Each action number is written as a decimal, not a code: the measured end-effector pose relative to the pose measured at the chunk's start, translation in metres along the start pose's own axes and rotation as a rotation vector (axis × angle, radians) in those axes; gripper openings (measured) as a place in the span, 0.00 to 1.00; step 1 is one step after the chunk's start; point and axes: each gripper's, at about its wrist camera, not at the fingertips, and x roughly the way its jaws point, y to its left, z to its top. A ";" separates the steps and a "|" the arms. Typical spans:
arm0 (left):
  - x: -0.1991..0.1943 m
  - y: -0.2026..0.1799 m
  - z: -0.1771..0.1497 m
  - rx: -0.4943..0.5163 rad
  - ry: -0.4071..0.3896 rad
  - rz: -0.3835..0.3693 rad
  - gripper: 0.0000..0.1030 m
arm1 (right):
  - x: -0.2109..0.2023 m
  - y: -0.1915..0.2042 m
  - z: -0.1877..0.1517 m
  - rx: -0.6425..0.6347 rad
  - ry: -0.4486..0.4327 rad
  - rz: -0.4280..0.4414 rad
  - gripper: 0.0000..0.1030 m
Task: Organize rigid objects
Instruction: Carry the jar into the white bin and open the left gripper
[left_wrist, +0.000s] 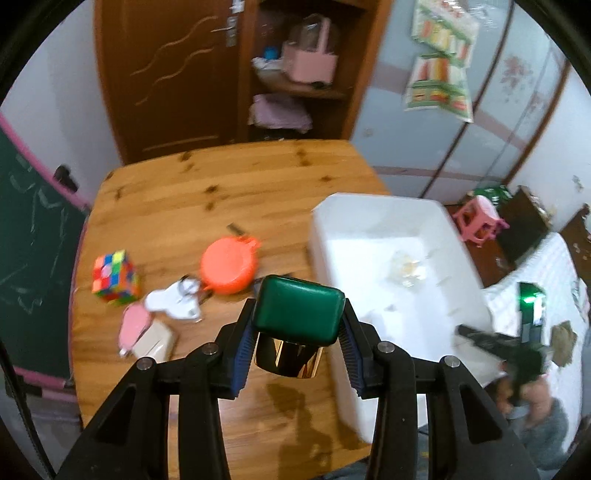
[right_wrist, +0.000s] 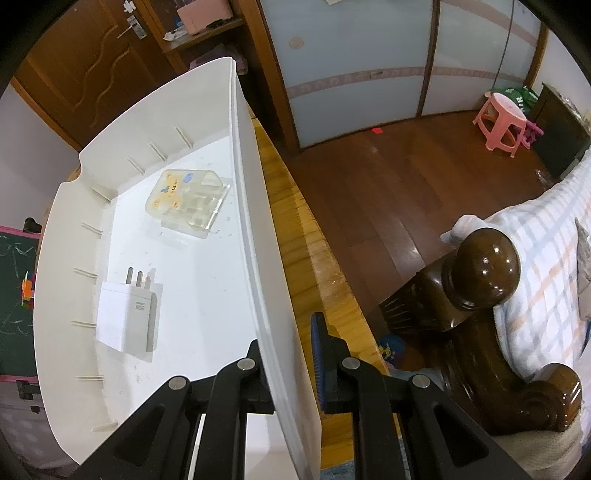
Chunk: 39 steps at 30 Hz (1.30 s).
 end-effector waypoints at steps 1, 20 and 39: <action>-0.001 -0.007 0.004 0.012 -0.003 -0.014 0.44 | 0.000 0.000 0.000 0.000 0.000 0.004 0.13; 0.095 -0.130 0.028 0.203 0.145 -0.130 0.44 | 0.002 -0.003 0.001 0.004 -0.002 0.041 0.13; 0.184 -0.156 0.007 0.222 0.324 -0.049 0.44 | -0.002 0.002 0.002 -0.021 -0.006 0.049 0.13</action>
